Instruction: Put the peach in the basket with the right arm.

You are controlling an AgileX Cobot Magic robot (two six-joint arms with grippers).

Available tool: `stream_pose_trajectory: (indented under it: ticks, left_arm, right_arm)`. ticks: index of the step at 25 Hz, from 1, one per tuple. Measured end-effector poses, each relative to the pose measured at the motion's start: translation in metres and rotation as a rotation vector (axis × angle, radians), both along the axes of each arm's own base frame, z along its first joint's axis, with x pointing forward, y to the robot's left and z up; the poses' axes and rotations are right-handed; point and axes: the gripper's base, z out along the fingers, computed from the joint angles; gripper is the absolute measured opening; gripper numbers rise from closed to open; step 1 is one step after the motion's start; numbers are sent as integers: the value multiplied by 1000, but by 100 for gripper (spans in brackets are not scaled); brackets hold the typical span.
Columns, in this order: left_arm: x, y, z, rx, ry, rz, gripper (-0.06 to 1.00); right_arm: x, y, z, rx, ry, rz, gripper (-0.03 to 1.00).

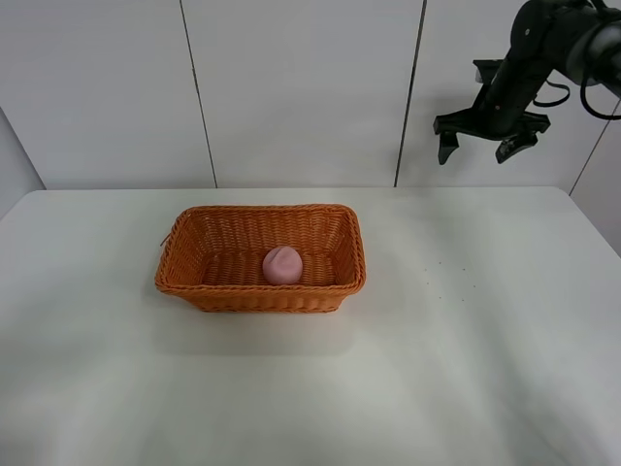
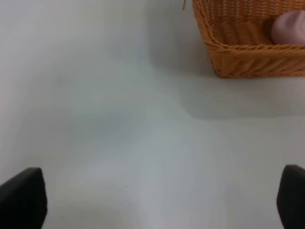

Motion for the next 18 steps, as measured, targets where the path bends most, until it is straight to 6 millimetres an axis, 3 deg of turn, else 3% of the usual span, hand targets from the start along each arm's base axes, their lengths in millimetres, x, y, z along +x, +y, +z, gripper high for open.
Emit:
stream_pose_trajectory:
  ticks: [7, 11, 14, 18]
  left_arm:
    - [0, 0, 0, 0, 0, 0, 99]
    - [0, 0, 0, 0, 0, 0, 99]
    - [0, 0, 0, 0, 0, 0, 99]
    - [0, 0, 0, 0, 0, 0, 99]
  right_arm:
    - [0, -4, 1, 4, -2, 2, 70]
    - [-12, -5, 10, 0, 9, 3, 70]
    - [-35, -6, 22, -14, 37, 5, 70]
    - [-85, -8, 33, -17, 111, 7, 70]
